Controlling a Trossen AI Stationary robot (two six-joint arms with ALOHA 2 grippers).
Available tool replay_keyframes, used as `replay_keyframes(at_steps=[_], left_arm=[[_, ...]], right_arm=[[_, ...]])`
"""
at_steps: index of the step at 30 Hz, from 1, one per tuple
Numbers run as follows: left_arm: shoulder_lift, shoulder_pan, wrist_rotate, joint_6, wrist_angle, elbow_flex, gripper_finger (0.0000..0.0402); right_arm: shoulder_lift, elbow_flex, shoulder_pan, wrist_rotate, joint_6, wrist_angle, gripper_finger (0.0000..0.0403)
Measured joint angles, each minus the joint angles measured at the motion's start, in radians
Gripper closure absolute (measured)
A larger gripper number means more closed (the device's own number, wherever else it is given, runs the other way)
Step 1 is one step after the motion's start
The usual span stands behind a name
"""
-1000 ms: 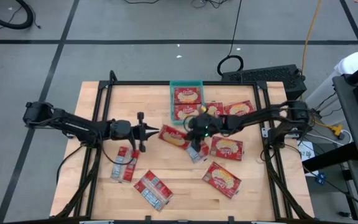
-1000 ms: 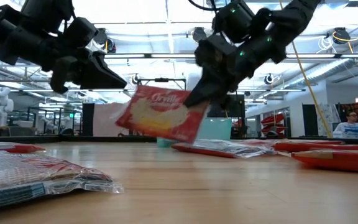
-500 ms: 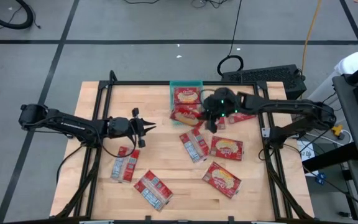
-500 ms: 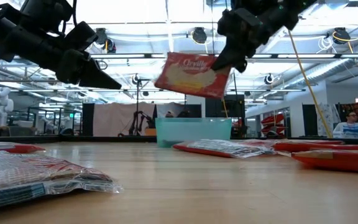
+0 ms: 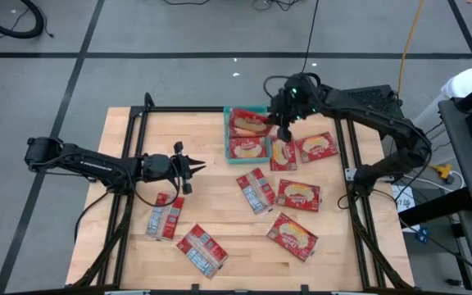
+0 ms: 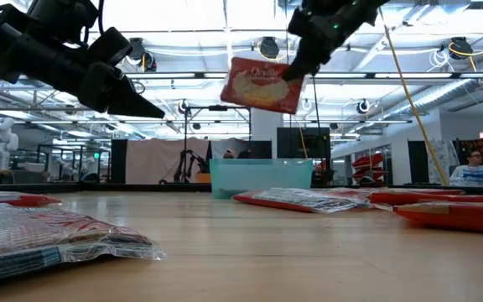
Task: Sort popcorn bags into baskets
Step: Put the red popcorn bag into the blue bin
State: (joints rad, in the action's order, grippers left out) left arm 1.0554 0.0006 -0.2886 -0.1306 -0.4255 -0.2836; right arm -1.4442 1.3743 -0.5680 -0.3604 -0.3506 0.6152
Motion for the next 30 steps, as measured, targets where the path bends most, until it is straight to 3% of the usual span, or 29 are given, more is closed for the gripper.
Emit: replay_keyframes(at_steps=[15,30], left_arm=[[0.0,-0.001,0.018,0.027,0.005,0.0,0.0341],[0.0,-0.001,0.018,0.037,0.009,0.0,0.0341]], right_arm=[[-0.332,0.276,-0.134,-0.064,-0.185,0.126,0.0394],[-0.407,0.32,-0.215,-0.165,-0.256,0.163,0.0394]])
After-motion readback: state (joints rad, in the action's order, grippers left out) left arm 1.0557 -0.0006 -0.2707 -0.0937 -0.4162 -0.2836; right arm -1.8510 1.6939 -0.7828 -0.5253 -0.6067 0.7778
